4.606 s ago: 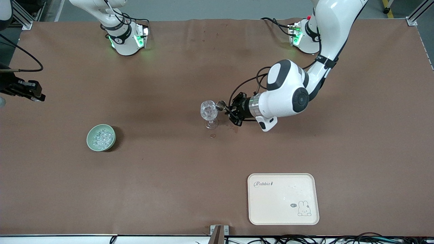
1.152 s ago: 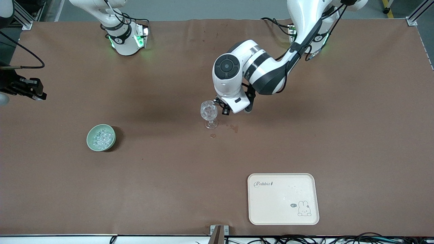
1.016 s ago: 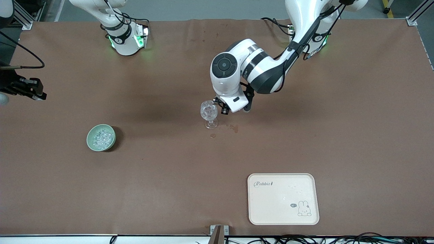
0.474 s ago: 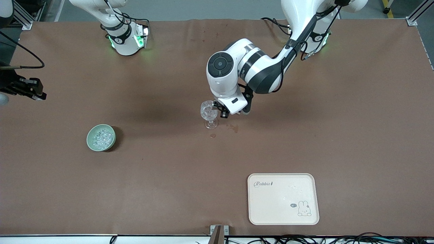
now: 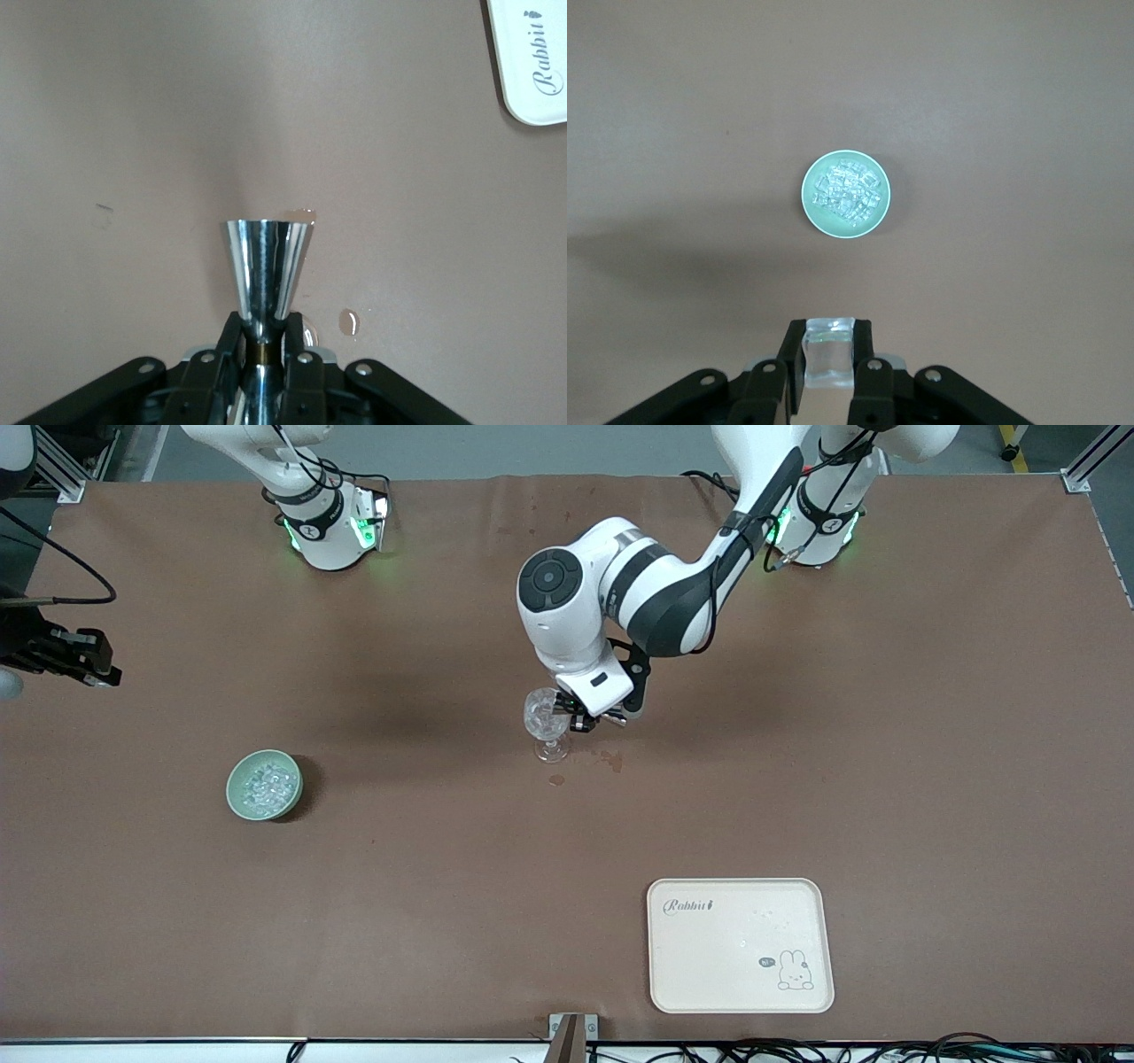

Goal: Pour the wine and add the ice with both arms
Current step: 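Carry the jigger away from the glass toward the white tray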

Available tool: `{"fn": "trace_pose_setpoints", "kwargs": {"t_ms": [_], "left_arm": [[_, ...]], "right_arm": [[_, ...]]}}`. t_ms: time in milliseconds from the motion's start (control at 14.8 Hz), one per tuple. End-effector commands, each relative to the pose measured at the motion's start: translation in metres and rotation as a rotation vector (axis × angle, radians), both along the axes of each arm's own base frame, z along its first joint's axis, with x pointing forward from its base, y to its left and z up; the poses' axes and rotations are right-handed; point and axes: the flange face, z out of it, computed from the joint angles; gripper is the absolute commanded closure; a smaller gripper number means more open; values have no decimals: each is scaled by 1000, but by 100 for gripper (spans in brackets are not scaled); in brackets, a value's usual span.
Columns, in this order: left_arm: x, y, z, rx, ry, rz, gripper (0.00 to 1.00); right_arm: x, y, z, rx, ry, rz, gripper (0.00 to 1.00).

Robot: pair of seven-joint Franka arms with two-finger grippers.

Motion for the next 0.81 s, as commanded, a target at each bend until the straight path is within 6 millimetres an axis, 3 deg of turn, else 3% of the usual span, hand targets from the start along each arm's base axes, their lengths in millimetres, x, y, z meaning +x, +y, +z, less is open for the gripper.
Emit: {"fn": "trace_pose_setpoints", "kwargs": {"t_ms": [0, 406, 745], "left_arm": [[-4, -9, 7, 62, -70, -32, 100], [-22, -26, 10, 104, -125, -103, 100], [-25, -27, 25, 93, -142, -130, 100]], "right_arm": [[-11, -2, 3, 24, -5, 2, 95], [-12, -2, 4, 23, -2, 2, 95], [-12, -2, 3, 25, -2, 1, 95]]}}
